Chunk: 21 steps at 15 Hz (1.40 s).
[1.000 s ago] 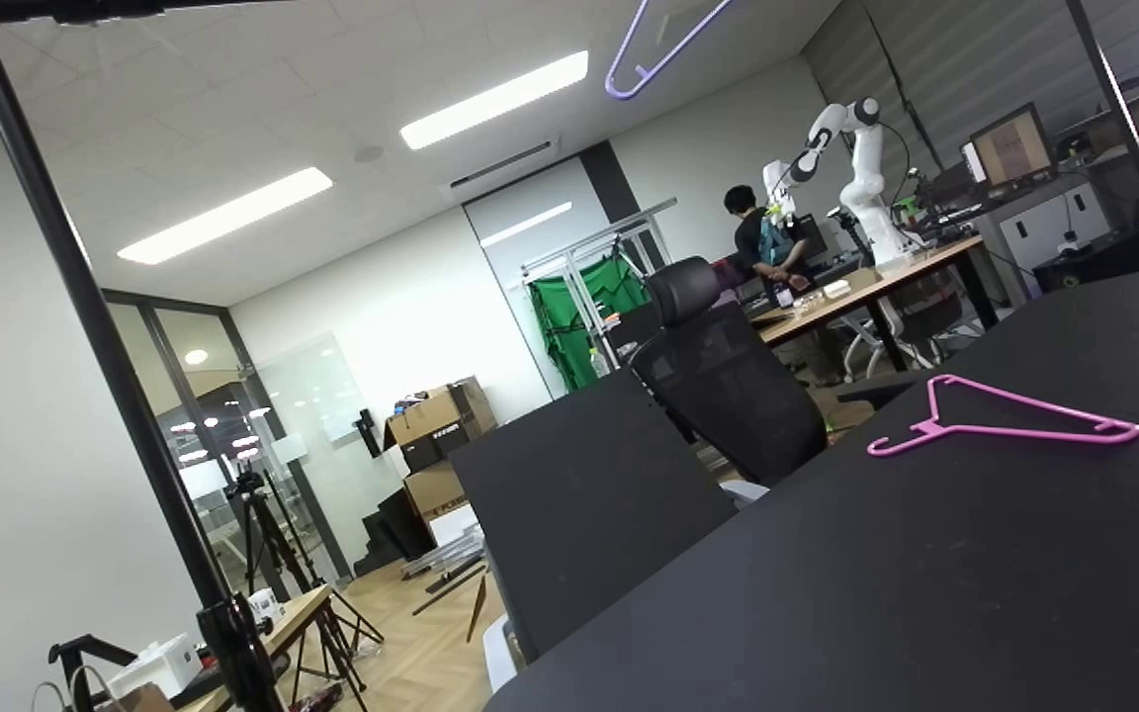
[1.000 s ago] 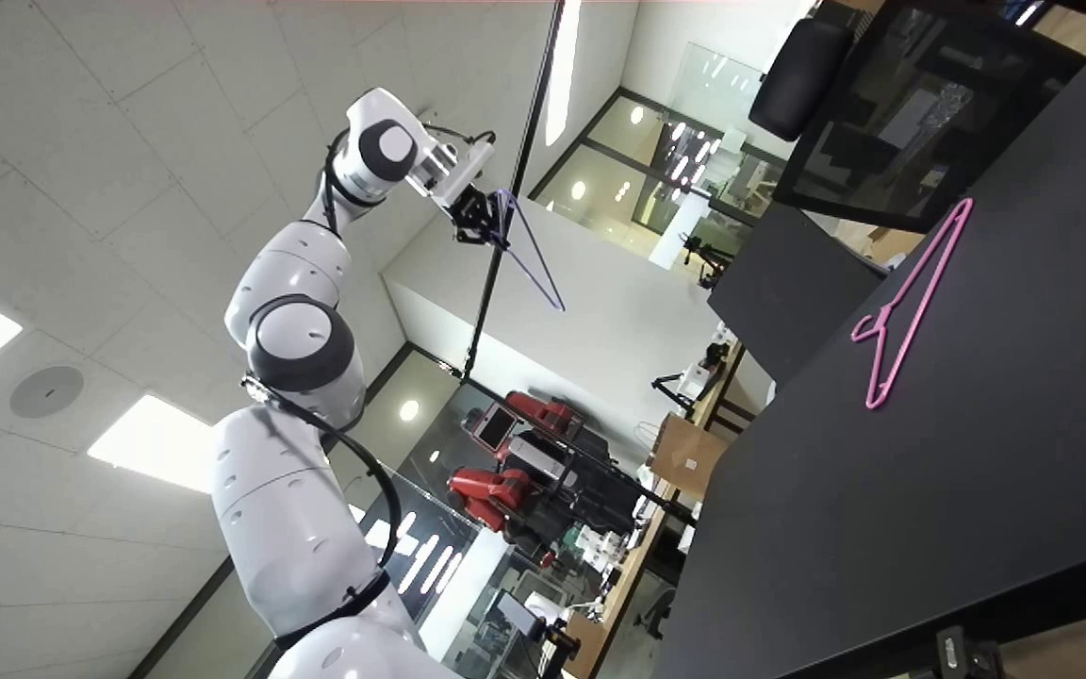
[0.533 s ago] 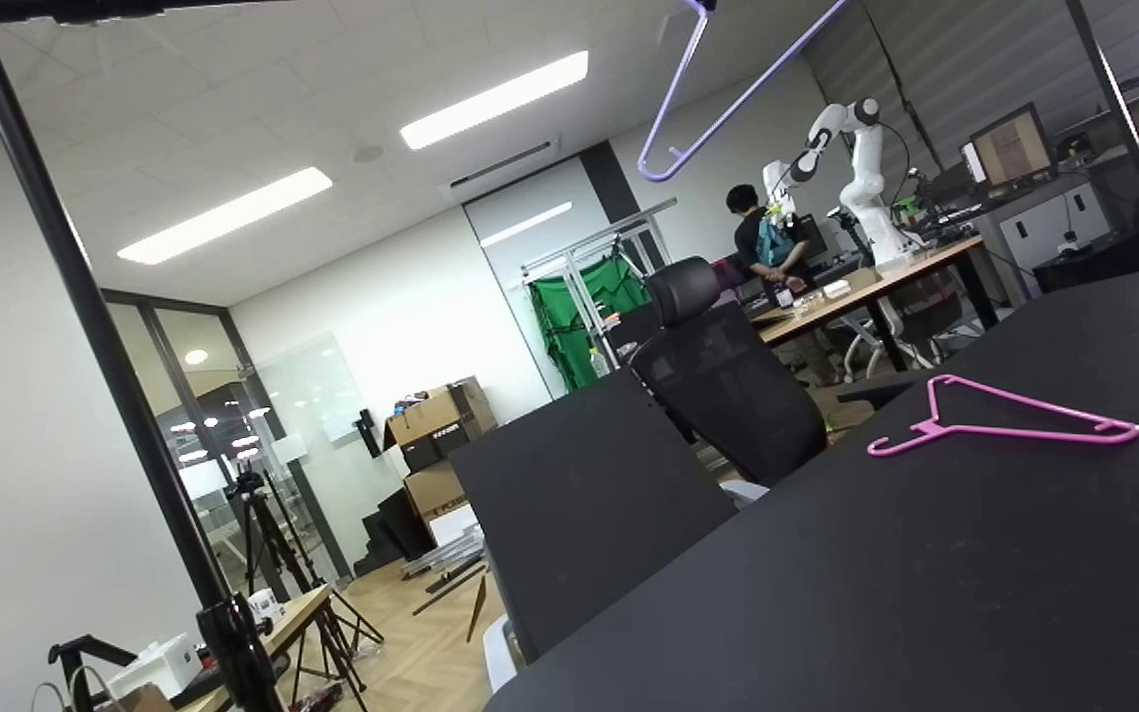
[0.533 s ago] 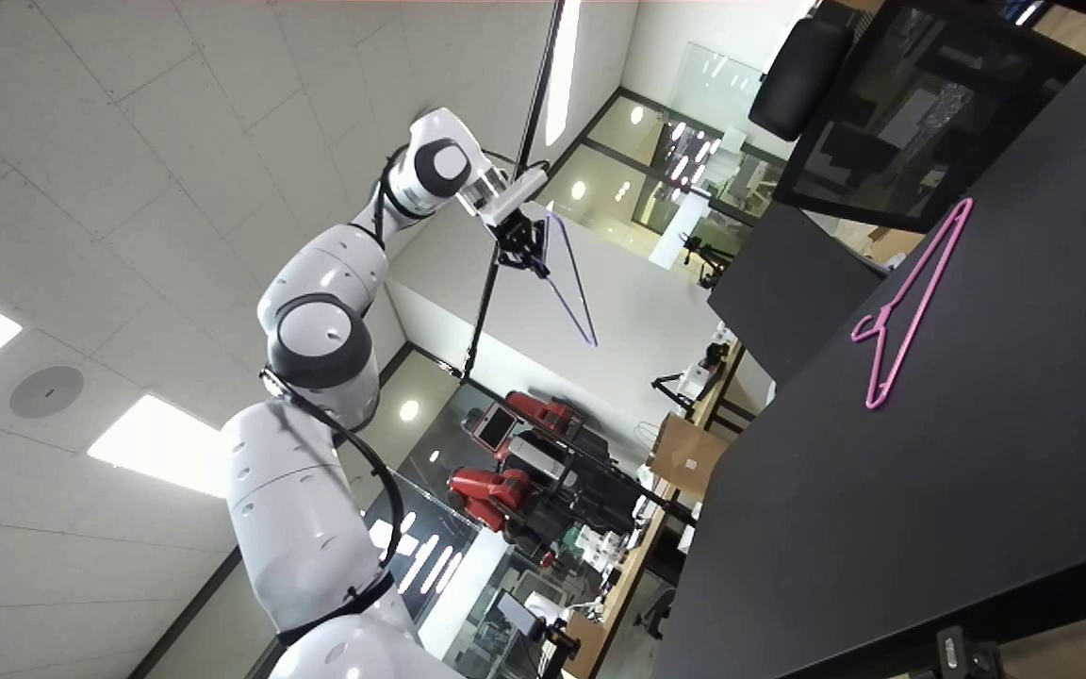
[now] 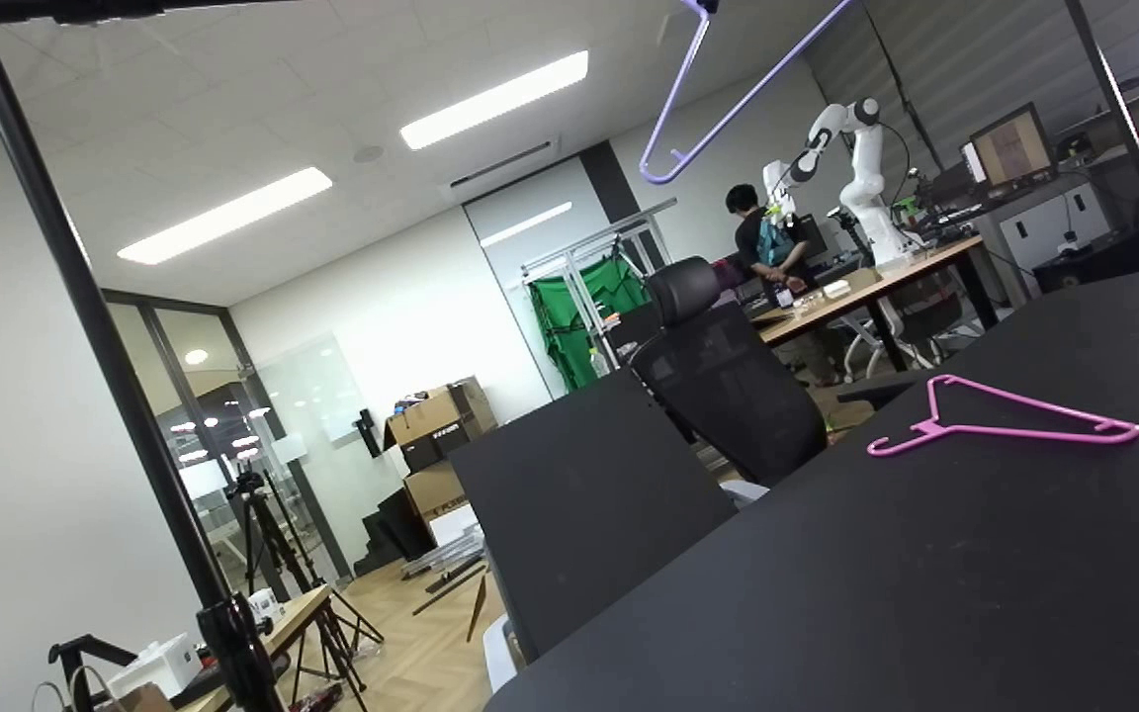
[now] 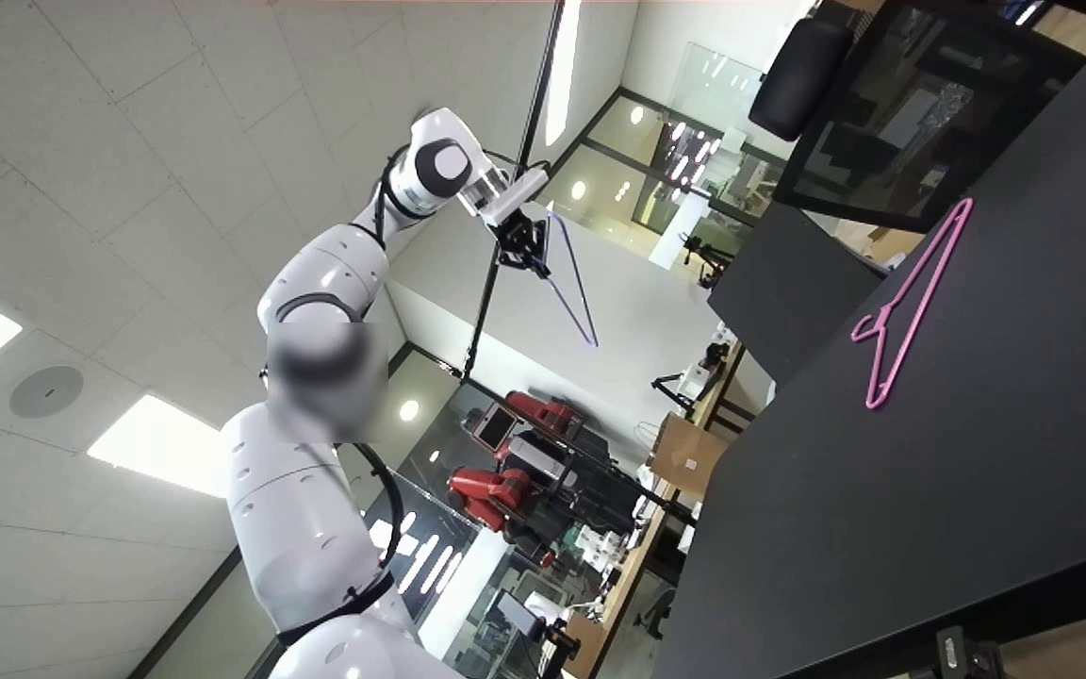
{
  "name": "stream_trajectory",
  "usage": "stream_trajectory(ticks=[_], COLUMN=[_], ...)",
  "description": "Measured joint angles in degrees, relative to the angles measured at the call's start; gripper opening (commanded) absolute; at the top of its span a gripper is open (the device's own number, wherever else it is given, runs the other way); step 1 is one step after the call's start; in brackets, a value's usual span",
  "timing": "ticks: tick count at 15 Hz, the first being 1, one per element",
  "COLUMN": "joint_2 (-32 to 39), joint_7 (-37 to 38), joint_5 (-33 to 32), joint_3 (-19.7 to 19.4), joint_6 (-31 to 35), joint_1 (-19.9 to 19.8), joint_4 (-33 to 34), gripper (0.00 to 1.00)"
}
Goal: Unhook the hanger from the rail
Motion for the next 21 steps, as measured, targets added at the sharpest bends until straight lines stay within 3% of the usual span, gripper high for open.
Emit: stream_trajectory(ticks=[5, 8, 11, 17, 18, 21], joint_2=[0.06, 0.27, 0.34, 0.52, 0.59, 1.07], joint_7=[0.0, -0.85, -3.87, -10.75, -11.1, -11.15], joint_5=[0.01, 0.06, 1.43, 5.7, 5.79, 5.74], joint_3=[0.0, -0.01, 0.08, 0.31, 0.27, -0.18], joint_6=[0.0, 3.87, 11.07, 27.62, 30.16, 34.28], joint_1=[0.0, 0.12, 0.32, 2.12, 2.71, 4.28], joint_4=[0.0, -2.48, -9.59, -30.17, -33.7, -40.56], gripper=[0.02, 0.02, 0.02, 0.02, 0.06, 0.06])
